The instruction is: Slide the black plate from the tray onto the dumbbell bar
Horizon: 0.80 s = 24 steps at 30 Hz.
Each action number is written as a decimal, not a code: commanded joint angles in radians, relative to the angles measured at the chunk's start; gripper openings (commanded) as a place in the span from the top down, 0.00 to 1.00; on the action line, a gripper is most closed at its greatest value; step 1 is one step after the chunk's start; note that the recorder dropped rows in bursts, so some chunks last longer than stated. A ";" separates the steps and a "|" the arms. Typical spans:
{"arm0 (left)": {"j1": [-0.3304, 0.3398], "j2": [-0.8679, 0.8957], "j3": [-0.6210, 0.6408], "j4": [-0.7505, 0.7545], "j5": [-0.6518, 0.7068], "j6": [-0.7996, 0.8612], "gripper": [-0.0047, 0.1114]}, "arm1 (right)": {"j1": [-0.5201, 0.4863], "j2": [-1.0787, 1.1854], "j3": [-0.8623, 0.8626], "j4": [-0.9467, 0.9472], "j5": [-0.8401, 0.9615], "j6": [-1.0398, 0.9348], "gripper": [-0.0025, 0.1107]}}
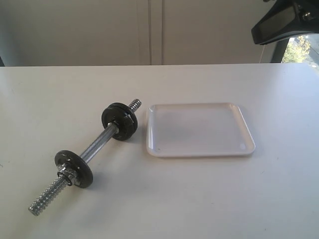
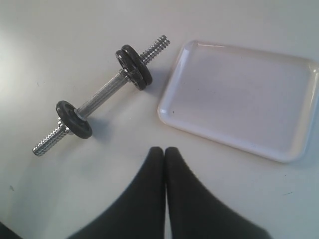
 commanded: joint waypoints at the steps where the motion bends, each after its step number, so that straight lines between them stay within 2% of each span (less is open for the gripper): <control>1: 0.003 -0.007 0.090 -0.021 -0.049 0.049 0.96 | -0.003 -0.007 0.004 -0.001 -0.007 -0.003 0.98; 4: 0.003 -0.007 0.135 -0.064 -0.049 0.119 0.96 | -0.003 -0.007 0.004 -0.001 -0.007 -0.003 0.98; 10: 0.003 -0.007 0.135 -0.103 -0.019 0.224 0.96 | -0.003 -0.007 0.004 -0.001 -0.007 -0.003 0.98; 24: 0.003 -0.007 0.135 -0.117 -0.037 0.102 0.96 | -0.003 -0.007 0.004 -0.001 -0.007 -0.003 0.98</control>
